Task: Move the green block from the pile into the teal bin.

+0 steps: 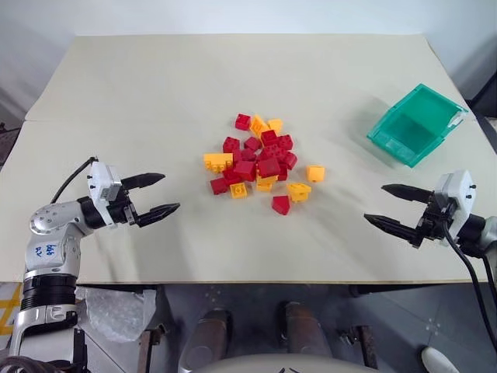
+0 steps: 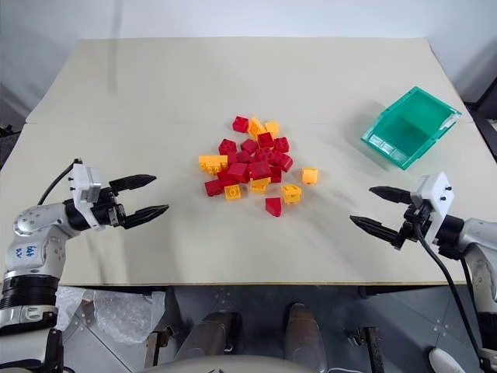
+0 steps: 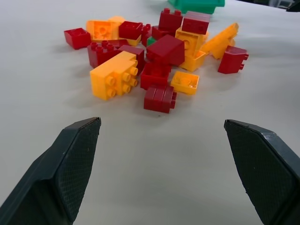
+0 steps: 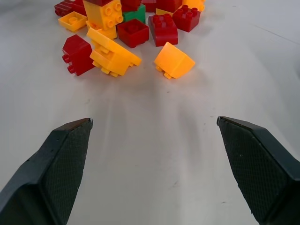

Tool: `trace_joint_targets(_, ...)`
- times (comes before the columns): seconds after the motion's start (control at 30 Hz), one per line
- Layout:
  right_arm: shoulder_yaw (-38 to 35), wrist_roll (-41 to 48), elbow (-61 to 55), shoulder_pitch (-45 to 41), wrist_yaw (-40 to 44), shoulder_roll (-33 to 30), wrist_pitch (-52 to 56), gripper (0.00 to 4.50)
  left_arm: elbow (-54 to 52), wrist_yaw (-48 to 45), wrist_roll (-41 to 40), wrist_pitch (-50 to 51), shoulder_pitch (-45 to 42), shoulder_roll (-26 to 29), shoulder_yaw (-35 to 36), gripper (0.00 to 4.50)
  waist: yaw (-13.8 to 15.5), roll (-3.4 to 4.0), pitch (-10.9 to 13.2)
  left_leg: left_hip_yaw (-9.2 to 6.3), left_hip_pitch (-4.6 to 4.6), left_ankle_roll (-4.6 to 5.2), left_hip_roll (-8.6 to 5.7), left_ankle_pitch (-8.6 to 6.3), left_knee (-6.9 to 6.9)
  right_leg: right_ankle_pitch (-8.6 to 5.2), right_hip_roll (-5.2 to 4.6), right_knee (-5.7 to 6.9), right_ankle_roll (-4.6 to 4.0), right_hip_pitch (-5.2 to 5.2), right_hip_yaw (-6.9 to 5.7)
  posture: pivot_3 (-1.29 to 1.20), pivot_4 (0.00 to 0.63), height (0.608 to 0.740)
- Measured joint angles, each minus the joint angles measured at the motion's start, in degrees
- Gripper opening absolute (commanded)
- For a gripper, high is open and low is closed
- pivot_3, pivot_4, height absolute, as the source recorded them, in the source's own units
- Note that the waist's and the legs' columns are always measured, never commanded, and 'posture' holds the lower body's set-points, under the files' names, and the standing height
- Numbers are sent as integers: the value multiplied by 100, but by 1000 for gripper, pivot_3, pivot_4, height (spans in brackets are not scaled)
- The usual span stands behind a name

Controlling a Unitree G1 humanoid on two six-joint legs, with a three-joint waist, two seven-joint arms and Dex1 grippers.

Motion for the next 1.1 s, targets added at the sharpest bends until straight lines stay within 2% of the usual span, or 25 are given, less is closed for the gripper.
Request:
trace_joint_targets(0.37,265,-40,-915,-42,-612,10,662,4454,-255,252,47,210,152,66,-5,4500,13,0,0,-1,0,0,0,0,4,0,-1,1,0,-3,4,0,150,740)
trace_joint_targets(0.57,671,401,-2211,-240,-1273,382,1527,2541,-163,-81,-50,-257,101,-42,38,4500,4,0,0,-1,0,0,1,0,5,0,-1,0,0,-3,4,0,150,740)
trace_joint_targets(0.7,1544,499,-2752,-864,-1985,1023,2185,1198,11,-472,-217,-538,-53,-190,56,4500,-6,0,0,-2,-1,-1,0,0,9,1,-2,4,-1,-5,5,0,150,740)
trace_joint_targets(0.8,2041,324,-2671,-1340,-2404,1504,2374,180,56,-795,-306,-567,-82,-201,44,4500,-15,0,0,-3,-3,0,-2,0,8,1,-2,9,-1,-8,5,0,150,740)
trace_joint_targets(0.83,2246,203,-2545,-1539,-2550,1725,2379,49,95,-922,-370,-573,-113,-225,45,4500,-21,0,0,-3,-2,0,-2,0,8,1,0,11,-1,-9,5,0,150,740)
trace_joint_targets(1.0,3009,-337,-1839,-2111,-3080,2670,2371,49,285,-1609,-570,-690,-284,-280,26,4500,-39,0,0,-3,-5,-2,-4,1,6,1,4,34,-2,-17,6,0,150,740)
trace_joint_targets(1.1,3301,-669,-1166,-2450,-3242,3188,2189,49,495,-1617,-645,-990,-390,-293,74,4500,-53,-1,-1,-2,-5,-3,-10,2,8,1,6,41,-2,-20,7,0,150,740)
